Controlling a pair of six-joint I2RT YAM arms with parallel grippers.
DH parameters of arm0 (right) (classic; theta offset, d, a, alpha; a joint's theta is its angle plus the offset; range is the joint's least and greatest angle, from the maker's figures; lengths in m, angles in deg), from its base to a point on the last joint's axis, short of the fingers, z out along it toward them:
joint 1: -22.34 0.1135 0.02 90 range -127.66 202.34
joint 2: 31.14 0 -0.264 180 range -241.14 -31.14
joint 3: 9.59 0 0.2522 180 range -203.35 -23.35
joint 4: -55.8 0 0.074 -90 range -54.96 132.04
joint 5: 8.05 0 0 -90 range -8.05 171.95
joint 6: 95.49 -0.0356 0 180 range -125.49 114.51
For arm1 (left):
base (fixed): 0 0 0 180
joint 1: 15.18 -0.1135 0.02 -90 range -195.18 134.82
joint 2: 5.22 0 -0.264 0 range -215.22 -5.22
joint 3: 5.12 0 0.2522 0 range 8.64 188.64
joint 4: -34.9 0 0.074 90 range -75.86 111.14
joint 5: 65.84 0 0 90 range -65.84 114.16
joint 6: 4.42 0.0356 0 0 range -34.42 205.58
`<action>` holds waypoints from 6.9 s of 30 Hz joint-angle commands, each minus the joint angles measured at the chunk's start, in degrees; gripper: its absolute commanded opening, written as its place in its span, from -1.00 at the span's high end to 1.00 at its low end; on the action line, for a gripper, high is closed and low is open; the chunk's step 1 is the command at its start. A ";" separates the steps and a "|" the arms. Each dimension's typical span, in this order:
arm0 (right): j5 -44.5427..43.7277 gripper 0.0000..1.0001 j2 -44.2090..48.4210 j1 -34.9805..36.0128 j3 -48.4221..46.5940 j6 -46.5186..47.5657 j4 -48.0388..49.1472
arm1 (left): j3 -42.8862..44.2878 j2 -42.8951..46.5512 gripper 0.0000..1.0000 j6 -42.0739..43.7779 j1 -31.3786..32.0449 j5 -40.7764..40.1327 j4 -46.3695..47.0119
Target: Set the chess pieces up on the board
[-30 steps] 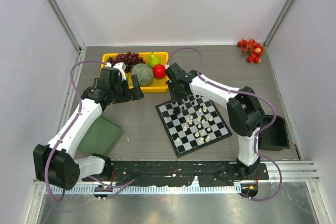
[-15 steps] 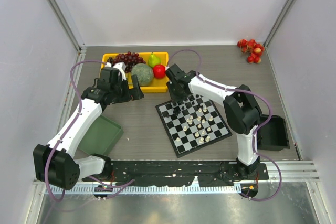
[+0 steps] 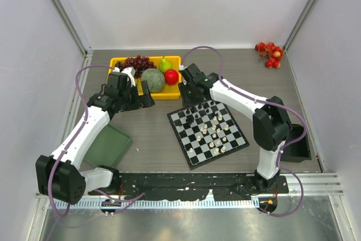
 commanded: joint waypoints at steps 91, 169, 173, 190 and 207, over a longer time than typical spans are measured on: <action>3.67 0.57 -3.02 2.75 -3.72 2.78 -2.80 | -0.91 0.89 -0.98 -0.24 0.23 0.60 2.38; 6.49 0.15 -6.45 5.83 -1.88 3.21 -3.15 | -0.73 0.37 -0.98 -0.15 0.23 0.43 2.02; 6.48 0.23 -6.89 5.92 -1.79 3.12 -2.98 | -0.73 0.37 -0.98 -0.24 0.23 0.78 2.20; 6.40 0.36 -7.68 6.88 -2.32 3.30 -4.56 | -0.91 0.19 -0.98 -0.15 0.23 0.34 2.20; 6.40 0.67 -6.98 6.97 -3.64 4.27 -5.00 | -0.82 -0.07 -0.98 -0.33 0.23 0.34 2.11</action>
